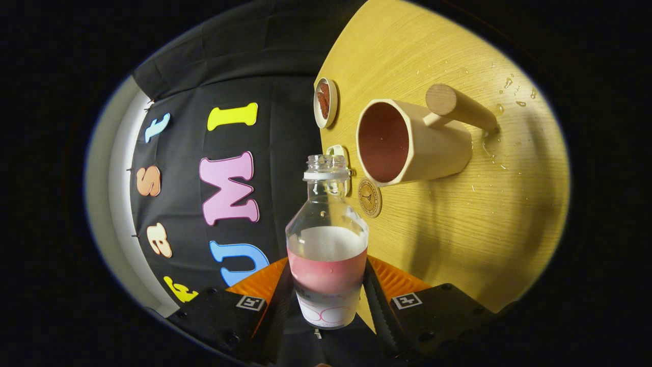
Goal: Take the bottle from table, then pour the juice into the cup, finally place the bottle on the coaster
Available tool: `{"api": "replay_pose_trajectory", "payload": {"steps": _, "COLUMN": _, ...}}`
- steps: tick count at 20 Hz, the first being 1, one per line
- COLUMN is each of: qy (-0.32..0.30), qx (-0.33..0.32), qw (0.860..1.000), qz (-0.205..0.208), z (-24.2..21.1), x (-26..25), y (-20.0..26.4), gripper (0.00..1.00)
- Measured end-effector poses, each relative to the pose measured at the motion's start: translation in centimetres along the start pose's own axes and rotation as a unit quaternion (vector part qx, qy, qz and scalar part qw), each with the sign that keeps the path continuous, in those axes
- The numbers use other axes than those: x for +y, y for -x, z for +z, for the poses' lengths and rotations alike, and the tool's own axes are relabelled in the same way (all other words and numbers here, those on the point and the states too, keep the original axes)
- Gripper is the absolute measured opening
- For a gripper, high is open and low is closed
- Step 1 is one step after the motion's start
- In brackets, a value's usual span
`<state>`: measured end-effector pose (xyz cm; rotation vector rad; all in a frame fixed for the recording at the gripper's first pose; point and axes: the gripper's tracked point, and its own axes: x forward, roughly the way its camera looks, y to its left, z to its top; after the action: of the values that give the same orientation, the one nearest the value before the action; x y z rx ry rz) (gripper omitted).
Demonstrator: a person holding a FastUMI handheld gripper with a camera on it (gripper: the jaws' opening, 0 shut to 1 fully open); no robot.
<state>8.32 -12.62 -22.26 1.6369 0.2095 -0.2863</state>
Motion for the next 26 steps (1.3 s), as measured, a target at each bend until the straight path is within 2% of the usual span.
{"api": "replay_pose_trajectory", "payload": {"steps": 26, "qy": -0.111, "qx": -0.001, "qw": 0.994, "qz": 0.005, "z": -0.6, "x": 1.1, "y": -0.9, "gripper": 0.75}}
